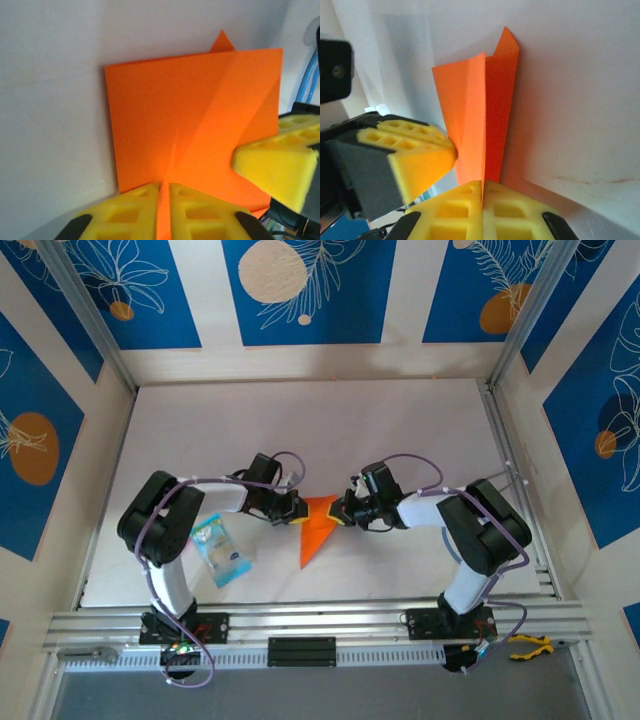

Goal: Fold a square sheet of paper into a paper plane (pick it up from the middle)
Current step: Fold the wing for the fifth time at the center of the table.

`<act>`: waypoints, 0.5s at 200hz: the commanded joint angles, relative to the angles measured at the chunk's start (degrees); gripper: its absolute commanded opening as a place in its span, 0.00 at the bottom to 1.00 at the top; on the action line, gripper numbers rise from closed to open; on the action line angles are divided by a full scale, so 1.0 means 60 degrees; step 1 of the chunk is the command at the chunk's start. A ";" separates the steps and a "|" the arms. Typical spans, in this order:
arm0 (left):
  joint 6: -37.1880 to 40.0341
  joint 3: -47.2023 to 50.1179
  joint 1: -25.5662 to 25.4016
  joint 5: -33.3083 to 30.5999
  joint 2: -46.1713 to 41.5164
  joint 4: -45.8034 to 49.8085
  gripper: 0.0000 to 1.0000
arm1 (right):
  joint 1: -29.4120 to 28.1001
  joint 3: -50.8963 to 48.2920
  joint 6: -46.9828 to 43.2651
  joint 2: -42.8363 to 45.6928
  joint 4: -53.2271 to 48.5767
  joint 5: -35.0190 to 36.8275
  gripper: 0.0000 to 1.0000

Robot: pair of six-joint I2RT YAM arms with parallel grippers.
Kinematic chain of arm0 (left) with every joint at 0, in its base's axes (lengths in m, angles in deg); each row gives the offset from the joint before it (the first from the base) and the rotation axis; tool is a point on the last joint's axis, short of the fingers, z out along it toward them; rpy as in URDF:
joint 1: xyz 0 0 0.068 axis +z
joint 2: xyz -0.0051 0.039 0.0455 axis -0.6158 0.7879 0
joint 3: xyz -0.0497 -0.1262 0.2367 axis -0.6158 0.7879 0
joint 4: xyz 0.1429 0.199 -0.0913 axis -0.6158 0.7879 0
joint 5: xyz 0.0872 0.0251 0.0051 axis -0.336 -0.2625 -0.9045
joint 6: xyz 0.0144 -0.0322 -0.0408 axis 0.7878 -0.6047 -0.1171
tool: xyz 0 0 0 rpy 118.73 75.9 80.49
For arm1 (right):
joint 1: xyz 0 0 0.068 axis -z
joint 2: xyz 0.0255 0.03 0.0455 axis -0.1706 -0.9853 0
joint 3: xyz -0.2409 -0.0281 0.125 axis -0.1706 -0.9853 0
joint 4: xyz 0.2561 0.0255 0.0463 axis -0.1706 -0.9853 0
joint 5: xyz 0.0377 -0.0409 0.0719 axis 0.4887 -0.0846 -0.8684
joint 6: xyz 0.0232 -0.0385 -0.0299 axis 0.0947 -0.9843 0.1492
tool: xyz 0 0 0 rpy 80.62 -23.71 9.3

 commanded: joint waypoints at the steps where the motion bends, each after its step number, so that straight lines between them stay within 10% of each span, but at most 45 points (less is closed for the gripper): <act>1: 0.0427 -0.0232 -0.0017 -0.0344 -0.0908 0.0521 0.19 | 0.0025 -0.0197 0.0394 0.0614 -0.0339 0.0536 0.03; 100: 0.4096 0.0708 -0.2313 -0.3920 -0.3241 0.0430 0.35 | -0.0120 -0.0679 0.3756 0.1442 -0.0858 0.2316 0.02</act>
